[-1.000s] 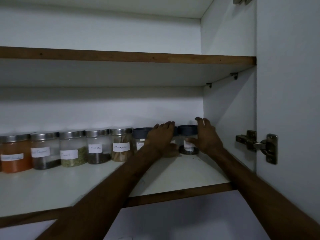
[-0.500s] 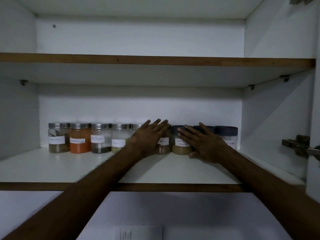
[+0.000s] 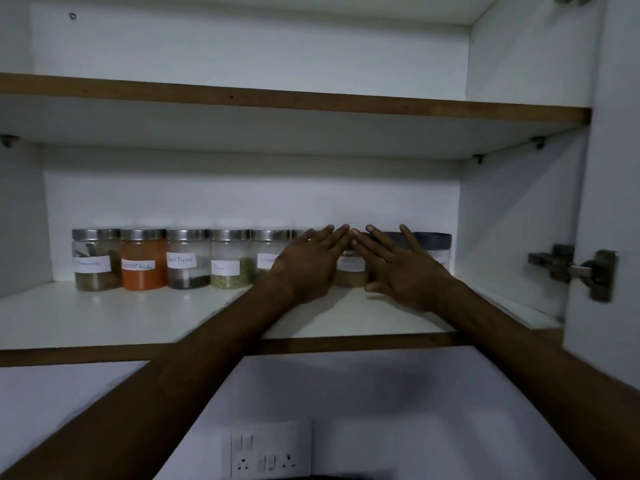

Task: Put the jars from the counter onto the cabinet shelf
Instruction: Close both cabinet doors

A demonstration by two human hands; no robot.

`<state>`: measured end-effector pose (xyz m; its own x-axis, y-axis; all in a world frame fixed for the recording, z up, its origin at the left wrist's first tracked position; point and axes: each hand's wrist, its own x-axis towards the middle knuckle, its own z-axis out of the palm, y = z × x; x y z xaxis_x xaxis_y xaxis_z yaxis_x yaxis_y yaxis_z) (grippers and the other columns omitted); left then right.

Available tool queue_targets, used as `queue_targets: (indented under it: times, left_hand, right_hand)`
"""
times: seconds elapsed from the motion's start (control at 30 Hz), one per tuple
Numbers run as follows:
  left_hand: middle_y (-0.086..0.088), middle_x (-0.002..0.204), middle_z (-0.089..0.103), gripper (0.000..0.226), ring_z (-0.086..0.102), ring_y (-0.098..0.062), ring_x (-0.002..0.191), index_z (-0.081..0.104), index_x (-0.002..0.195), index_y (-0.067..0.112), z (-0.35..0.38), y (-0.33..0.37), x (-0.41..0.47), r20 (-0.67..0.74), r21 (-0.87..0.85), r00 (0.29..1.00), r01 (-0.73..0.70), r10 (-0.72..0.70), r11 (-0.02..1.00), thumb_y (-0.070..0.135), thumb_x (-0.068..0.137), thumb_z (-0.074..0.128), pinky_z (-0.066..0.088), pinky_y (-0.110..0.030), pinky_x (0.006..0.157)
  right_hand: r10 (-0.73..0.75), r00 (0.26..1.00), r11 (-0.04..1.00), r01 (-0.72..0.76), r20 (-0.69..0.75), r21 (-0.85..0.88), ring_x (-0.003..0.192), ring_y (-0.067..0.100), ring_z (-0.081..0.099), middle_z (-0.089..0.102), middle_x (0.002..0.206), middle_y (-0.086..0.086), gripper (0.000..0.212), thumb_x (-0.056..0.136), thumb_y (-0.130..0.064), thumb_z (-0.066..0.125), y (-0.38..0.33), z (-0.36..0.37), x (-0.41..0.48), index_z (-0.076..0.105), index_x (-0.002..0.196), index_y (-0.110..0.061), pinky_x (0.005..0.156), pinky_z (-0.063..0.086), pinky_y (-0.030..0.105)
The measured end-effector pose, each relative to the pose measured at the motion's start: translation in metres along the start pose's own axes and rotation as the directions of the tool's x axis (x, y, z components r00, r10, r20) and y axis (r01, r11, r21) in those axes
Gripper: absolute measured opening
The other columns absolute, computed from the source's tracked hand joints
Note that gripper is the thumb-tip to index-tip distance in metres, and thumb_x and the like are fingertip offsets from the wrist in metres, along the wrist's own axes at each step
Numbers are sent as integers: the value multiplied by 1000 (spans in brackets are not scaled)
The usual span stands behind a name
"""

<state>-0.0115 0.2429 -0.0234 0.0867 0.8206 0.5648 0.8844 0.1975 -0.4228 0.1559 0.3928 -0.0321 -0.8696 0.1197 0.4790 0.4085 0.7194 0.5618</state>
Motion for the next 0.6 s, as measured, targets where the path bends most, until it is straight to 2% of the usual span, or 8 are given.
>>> queue_targets:
  times: [0.13, 0.23, 0.33, 0.47, 0.6]
  left_hand:
    - [-1, 163, -3, 79, 4, -18, 150, -3, 155, 18, -19, 22, 1, -58, -78, 996, -72, 68, 994, 36, 97, 47, 7, -36, 119]
    - [0, 163, -3, 78, 4, -18, 150, -2, 155, 17, -37, 39, -1, -119, -117, 986, -133, 119, 984, 39, 98, 46, 11, -38, 120]
    - [0, 163, -4, 77, 2, -19, 150, -2, 155, 17, -63, 62, -8, -168, -182, 970, -205, 175, 962, 40, 98, 45, 11, -38, 120]
    - [1, 164, -5, 77, 3, -19, 150, -2, 155, 18, -96, 101, -18, -268, -237, 928, -324, 259, 916, 41, 98, 44, 12, -39, 120]
    - [1, 163, -9, 79, 1, -18, 150, -7, 155, 18, -129, 156, -20, -383, -261, 853, -468, 354, 844, 41, 98, 44, 11, -38, 119]
  right_hand:
    - [151, 988, 986, -152, -22, -71, 151, 20, -18, -20, 163, -4, 79, 98, -61, 27, -5, -35, -46, -11, 156, -22, 120, -4, 59]
    - [265, 964, 956, -267, -34, -118, 151, 21, -20, -22, 163, -4, 79, 98, -63, 23, -10, -68, -81, -14, 156, -24, 118, -7, 59]
    - [370, 927, 910, -374, -57, -178, 151, 22, -18, -18, 164, -5, 80, 97, -62, 29, -16, -105, -126, -11, 156, -25, 118, -5, 61]
    - [531, 840, 809, -542, -113, -230, 152, 23, -15, -15, 165, -4, 79, 98, -59, 33, -26, -156, -191, -8, 157, -26, 117, -4, 60]
    - [706, 689, 609, -708, -162, -357, 152, 26, -15, -15, 165, -3, 80, 98, -58, 33, -34, -208, -268, -9, 157, -23, 117, -3, 63]
